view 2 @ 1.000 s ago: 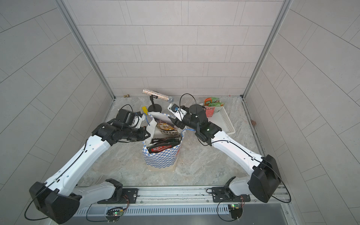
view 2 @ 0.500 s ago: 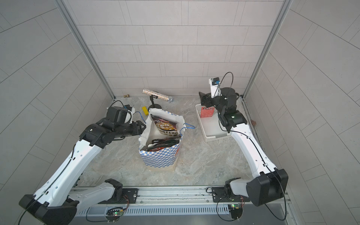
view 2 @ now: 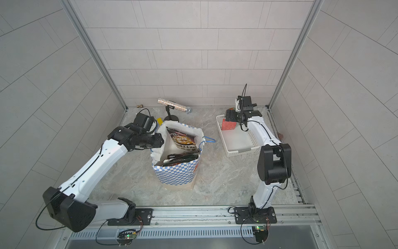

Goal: Place the condiment packets inside the bag
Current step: Pick up the condiment packet from the storage box.

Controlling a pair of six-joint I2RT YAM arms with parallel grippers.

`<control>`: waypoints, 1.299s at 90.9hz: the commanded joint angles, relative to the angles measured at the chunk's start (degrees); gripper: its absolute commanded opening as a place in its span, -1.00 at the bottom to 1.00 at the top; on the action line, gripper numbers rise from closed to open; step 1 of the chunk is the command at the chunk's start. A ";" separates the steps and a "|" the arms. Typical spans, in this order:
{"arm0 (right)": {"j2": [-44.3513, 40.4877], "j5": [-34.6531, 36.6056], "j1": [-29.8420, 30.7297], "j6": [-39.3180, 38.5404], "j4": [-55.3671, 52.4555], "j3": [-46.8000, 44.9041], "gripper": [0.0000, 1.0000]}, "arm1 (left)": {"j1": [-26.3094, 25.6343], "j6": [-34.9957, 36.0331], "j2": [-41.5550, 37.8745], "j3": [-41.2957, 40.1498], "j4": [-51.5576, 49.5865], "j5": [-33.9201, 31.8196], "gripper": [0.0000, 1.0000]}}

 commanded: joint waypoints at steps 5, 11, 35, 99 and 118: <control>-1.08 0.49 1.09 9.66 4.03 -3.13 0.86 | 0.13 1.13 -0.46 2.30 -2.49 -1.86 -0.41; 0.16 1.05 1.05 10.72 4.42 -2.83 0.86 | 0.12 1.15 -1.18 1.80 -1.79 -0.74 -0.47; 3.77 4.10 0.52 12.43 4.80 -1.94 0.74 | 0.13 1.19 -3.84 -0.16 1.21 3.50 -0.87; -16.69 5.95 -1.69 3.32 1.62 -9.92 -1.00 | 0.13 0.94 -6.64 -3.52 4.06 5.78 -1.00; -27.70 4.64 3.52 -7.92 -0.78 -7.82 -1.00 | 0.14 1.17 -6.19 -3.78 4.25 6.28 -1.00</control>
